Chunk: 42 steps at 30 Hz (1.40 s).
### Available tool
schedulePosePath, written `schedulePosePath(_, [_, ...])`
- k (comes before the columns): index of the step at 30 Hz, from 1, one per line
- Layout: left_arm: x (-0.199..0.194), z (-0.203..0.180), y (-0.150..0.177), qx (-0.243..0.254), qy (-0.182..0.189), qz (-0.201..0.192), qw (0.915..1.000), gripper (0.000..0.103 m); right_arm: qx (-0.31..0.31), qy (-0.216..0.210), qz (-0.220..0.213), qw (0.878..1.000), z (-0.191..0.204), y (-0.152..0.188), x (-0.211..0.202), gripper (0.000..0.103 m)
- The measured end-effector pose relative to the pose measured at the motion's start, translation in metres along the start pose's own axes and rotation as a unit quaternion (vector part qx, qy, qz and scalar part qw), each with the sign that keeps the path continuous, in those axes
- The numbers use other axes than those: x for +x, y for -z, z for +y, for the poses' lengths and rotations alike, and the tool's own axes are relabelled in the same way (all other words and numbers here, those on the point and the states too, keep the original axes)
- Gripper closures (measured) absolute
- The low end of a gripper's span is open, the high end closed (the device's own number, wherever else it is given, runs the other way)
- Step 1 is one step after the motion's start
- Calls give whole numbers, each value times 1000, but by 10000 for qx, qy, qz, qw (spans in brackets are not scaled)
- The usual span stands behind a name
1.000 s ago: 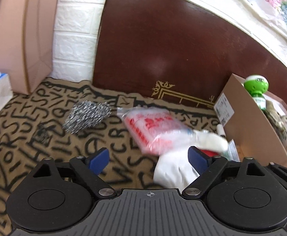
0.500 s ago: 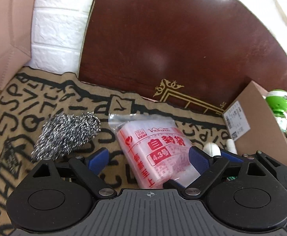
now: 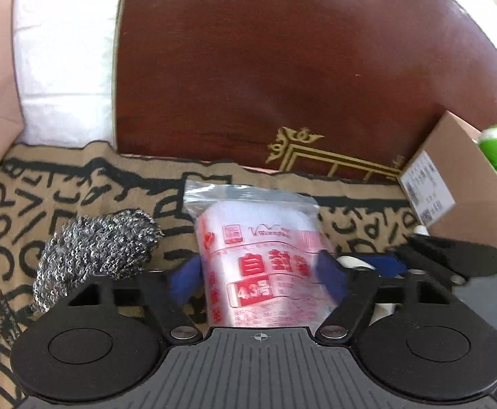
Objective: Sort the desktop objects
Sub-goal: 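Lift the zip bag and carry it toward the cardboard box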
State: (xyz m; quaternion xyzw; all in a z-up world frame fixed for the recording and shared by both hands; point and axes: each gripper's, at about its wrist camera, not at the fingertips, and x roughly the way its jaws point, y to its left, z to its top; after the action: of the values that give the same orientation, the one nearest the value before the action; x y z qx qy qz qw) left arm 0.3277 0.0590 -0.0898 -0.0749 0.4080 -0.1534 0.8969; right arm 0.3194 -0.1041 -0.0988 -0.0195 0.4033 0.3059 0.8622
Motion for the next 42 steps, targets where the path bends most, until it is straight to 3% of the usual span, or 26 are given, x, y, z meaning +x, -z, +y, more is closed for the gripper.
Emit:
schedulePosePath(7, [-31,16,7,-216,-169,93,9996,41,-182,-294,-25,9994,20,-1,-6,7])
schedulePosePath(9, [-45,19,15,-255,-242,72,9994,34,-286,-461,49,9985,29,4,-9,11])
schedulePosePath(13, [-76,13,36,-213,-301,27,9993,36,-571,-675,58,9961,56,21,-23,14])
schedulePosePath(16, [-93,0,59,-99,-350,161,9992,51,-830,-846,46,9929,81,39,-37,16])
schedulePosePath(17, [-98,-3,67,-104,-344,193,9992,51,-860,-957,29,9917,87,46,-42,18])
schedulePosePath(24, [-137,-9,122,-535,-16,370,9979,46,-641,-1029,-101,9926,109,101,-83,19])
schedulePosePath(29, [-150,-7,143,-754,-75,361,9965,19,-600,-789,-260,9947,116,132,-108,21])
schedulePosePath(35, [-137,-7,138,-893,28,461,9949,18,-189,-467,-307,9983,89,133,-108,21])
schedulePosePath(42, [-122,-21,131,-532,-148,512,9972,22,148,-820,-252,9962,79,131,-81,18])
